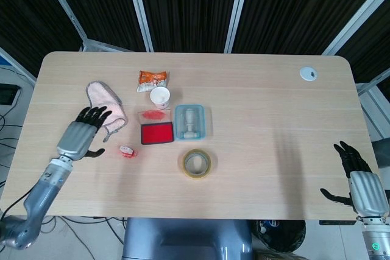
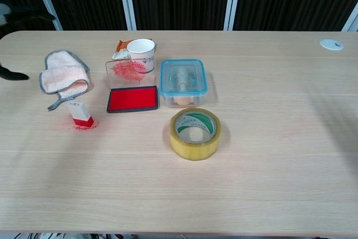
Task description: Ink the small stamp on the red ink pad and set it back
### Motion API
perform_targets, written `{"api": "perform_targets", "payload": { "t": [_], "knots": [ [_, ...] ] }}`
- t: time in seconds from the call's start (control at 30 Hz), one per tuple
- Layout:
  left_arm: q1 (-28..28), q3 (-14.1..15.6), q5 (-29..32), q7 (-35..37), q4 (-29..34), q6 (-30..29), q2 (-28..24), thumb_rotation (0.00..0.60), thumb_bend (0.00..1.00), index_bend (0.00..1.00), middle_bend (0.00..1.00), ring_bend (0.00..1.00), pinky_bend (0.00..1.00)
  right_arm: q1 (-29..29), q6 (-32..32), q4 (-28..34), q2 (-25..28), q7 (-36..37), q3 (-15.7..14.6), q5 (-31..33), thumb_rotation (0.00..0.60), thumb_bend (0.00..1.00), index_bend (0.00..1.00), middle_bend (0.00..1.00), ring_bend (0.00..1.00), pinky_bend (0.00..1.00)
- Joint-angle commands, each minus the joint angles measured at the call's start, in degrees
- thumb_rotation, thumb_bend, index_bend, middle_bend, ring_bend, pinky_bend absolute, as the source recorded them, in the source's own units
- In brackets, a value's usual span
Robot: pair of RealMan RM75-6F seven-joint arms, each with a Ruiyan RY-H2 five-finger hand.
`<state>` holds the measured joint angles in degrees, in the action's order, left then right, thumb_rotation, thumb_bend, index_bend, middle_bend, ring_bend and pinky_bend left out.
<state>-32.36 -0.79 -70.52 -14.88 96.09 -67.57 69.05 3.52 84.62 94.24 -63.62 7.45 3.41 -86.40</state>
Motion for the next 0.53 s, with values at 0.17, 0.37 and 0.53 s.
{"api": "perform_targets", "payload": {
  "t": [0.17, 0.37, 0.53],
  "knots": [
    [13.29, 5.31, -5.13, 1.08, 6.58, -15.68, -5.33, 0.600, 0.13, 0.00, 0.00, 0.00, 0.00, -0.12, 0.93, -0.69, -0.55, -0.55, 0.08, -0.66, 0.600, 0.15, 0.00, 0.00, 0.00, 0.18],
    [19.94, 7.87, -9.05, 3.78, 1.82, -23.12, -3.19, 0.600, 0.13, 0.00, 0.00, 0.00, 0.00, -0.13, 1.26, -1.11, -0.85, -1.02, 0.00, -1.11, 0.600, 0.15, 0.00, 0.00, 0.00, 0.18],
    [21.61, 7.61, -10.01, 5.75, 0.20, -24.16, -2.73, 0.600, 0.13, 0.00, 0.00, 0.00, 0.00, -0.15, 1.40, -1.23, -0.99, -1.15, -0.12, -1.41, 0.600, 0.15, 0.00, 0.00, 0.00, 0.18]
  ]
}}
